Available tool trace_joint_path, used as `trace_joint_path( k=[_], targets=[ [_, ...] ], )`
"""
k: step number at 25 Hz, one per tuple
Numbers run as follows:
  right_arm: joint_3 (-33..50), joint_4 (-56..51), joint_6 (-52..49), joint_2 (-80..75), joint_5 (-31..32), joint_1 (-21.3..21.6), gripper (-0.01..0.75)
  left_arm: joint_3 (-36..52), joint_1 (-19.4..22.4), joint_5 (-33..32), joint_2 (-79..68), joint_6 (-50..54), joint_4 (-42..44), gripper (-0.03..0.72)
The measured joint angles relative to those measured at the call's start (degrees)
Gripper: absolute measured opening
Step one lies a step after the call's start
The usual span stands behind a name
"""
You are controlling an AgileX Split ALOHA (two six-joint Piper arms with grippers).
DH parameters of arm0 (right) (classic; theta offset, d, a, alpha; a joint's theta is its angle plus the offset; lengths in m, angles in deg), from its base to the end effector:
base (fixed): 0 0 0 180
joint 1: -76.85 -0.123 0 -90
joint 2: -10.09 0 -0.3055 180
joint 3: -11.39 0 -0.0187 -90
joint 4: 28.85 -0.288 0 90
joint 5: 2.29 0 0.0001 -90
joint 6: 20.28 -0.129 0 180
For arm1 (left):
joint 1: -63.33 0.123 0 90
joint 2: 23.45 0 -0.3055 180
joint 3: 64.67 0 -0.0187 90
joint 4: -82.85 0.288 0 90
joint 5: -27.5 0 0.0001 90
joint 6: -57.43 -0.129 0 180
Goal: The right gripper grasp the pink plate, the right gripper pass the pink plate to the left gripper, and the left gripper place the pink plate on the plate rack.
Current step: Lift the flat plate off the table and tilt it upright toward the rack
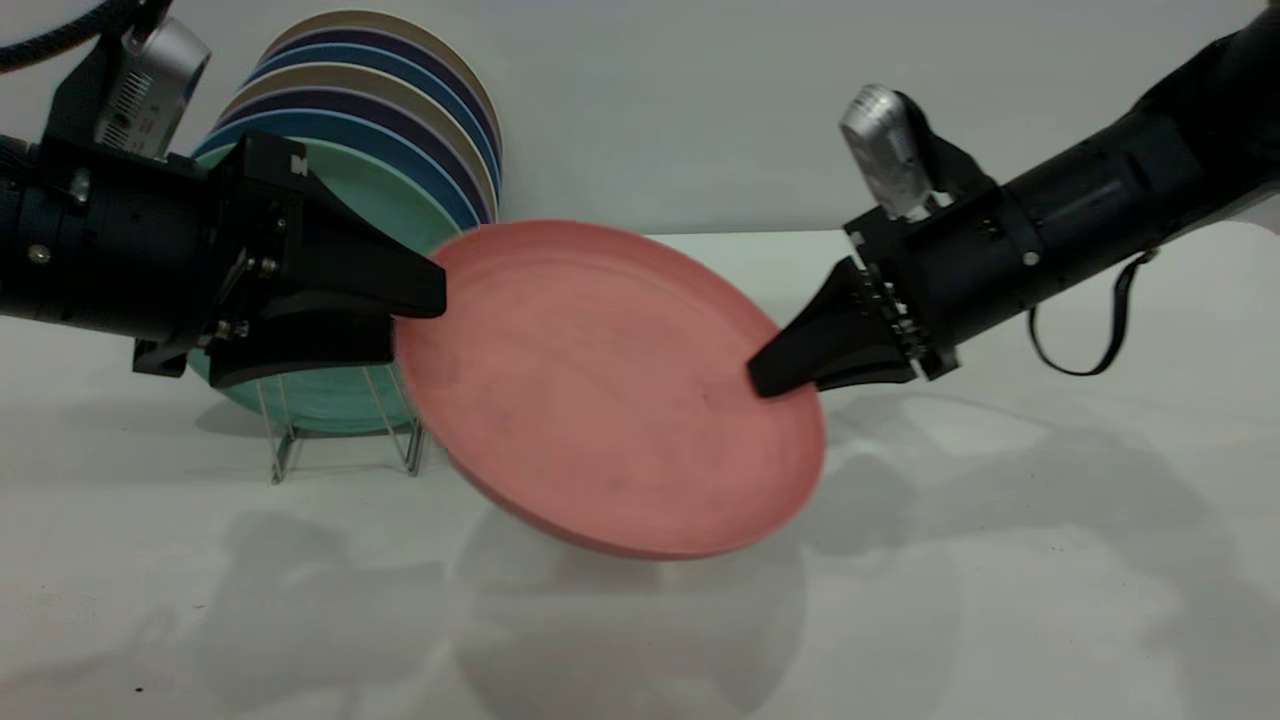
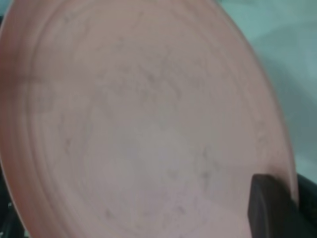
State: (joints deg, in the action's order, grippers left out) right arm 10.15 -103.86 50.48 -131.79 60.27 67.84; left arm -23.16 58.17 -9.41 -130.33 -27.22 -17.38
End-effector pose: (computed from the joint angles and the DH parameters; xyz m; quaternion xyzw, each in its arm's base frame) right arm 0.4293 0.1801 0.0361 -0.2041 0.8422 0.4877 0.1058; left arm 0.3132 -0.1049 0.0993 0.0030 0.9014 -0.3511 0.2534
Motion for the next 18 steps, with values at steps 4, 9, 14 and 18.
trace_joint_path(
  k=[4, 9, 14, 18],
  targets=[
    [0.0, -2.2, 0.8, 0.0, 1.0, -1.8, 0.019, 0.0, 0.0, -0.1, 0.0, 0.0, 0.0, 0.448],
    [0.0, -4.4, 2.4, 0.0, 2.0, -2.9, 0.022, 0.0, 0.1, 0.9, 0.0, 0.1, -0.3, 0.217],
    [0.0, -7.0, 3.1, 0.0, 2.7, -2.8, 0.056, -0.1, 0.4, 3.2, -0.1, -1.4, -0.6, 0.133],
    [0.0, -8.2, 1.7, 0.0, 4.0, -2.3, 0.185, -0.9, 0.4, 3.3, -0.1, -1.8, -0.5, 0.123]
  ],
)
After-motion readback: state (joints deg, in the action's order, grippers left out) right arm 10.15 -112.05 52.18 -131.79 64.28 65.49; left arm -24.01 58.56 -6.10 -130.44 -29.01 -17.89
